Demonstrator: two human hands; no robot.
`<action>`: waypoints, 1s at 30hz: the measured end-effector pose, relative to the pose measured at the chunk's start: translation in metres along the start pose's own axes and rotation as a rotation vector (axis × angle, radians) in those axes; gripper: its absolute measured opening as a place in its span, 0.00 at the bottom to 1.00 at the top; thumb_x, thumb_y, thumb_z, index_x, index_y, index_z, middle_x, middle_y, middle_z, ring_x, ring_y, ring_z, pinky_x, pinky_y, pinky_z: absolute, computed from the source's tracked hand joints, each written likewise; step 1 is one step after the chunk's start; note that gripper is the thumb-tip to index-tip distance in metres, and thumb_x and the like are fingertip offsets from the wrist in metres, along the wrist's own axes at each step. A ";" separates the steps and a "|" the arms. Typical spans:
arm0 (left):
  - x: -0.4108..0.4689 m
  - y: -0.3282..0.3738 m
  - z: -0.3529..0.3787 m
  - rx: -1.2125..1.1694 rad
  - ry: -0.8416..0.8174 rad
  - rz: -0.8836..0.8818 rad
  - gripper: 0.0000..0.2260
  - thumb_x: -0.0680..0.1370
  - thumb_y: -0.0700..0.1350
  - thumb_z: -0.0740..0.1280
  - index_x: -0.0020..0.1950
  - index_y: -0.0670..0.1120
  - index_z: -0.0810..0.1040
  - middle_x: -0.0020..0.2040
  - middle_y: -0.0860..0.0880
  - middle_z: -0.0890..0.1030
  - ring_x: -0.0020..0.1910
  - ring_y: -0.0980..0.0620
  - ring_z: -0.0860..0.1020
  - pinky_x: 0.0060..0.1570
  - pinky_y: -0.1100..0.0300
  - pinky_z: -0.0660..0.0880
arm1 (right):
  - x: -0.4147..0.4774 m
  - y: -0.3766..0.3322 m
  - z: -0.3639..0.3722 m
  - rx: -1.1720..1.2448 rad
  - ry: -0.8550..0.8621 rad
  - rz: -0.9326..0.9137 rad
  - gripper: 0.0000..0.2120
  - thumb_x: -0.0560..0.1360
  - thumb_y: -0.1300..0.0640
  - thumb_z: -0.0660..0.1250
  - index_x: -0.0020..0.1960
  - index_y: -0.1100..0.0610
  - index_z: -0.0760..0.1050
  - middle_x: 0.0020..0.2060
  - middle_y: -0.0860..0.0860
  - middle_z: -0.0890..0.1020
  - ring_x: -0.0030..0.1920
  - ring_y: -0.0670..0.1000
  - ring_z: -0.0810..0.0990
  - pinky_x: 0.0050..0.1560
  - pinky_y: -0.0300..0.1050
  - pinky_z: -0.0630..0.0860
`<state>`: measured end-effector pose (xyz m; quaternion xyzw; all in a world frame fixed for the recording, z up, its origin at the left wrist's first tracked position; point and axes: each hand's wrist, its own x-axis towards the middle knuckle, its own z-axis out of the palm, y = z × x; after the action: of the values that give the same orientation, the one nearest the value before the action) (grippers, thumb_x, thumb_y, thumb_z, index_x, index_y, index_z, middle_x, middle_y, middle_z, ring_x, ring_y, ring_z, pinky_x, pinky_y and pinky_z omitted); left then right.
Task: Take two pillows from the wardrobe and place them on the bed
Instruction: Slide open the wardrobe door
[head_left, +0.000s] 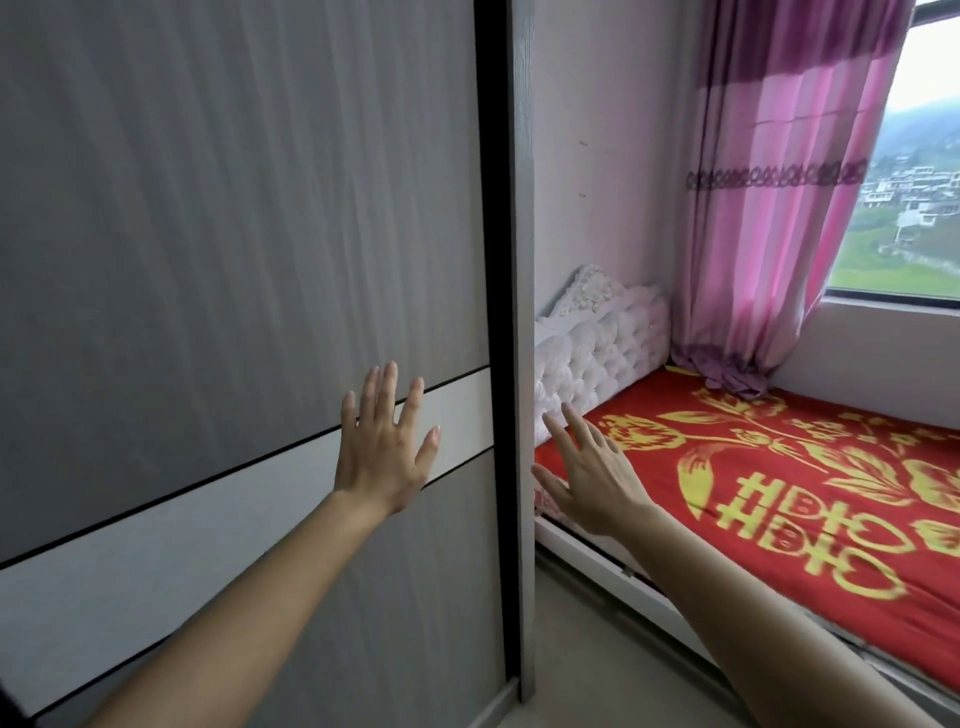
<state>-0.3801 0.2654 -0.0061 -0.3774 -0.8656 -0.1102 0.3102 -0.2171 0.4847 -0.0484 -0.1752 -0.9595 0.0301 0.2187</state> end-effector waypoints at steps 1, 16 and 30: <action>0.015 -0.002 0.011 0.001 0.027 -0.007 0.30 0.79 0.59 0.50 0.78 0.46 0.59 0.80 0.38 0.54 0.79 0.40 0.51 0.75 0.36 0.55 | 0.019 0.006 0.007 0.016 0.004 -0.007 0.36 0.80 0.35 0.51 0.81 0.50 0.45 0.81 0.55 0.48 0.80 0.57 0.54 0.77 0.56 0.59; 0.160 -0.045 0.167 0.435 0.313 -0.047 0.28 0.80 0.55 0.56 0.79 0.48 0.56 0.81 0.40 0.51 0.80 0.41 0.49 0.76 0.35 0.47 | 0.291 0.055 0.133 0.491 0.249 -0.260 0.35 0.81 0.44 0.58 0.81 0.53 0.45 0.81 0.55 0.47 0.80 0.55 0.51 0.77 0.50 0.56; 0.174 -0.083 0.216 0.653 0.471 -0.081 0.35 0.78 0.63 0.57 0.80 0.51 0.48 0.81 0.45 0.43 0.80 0.43 0.43 0.76 0.36 0.41 | 0.354 0.016 0.194 1.006 0.402 0.013 0.35 0.80 0.37 0.54 0.79 0.41 0.37 0.78 0.56 0.60 0.73 0.55 0.60 0.65 0.52 0.65</action>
<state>-0.6290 0.4018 -0.0635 -0.1889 -0.7746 0.0749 0.5989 -0.5935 0.6270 -0.0809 -0.0570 -0.7647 0.4530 0.4547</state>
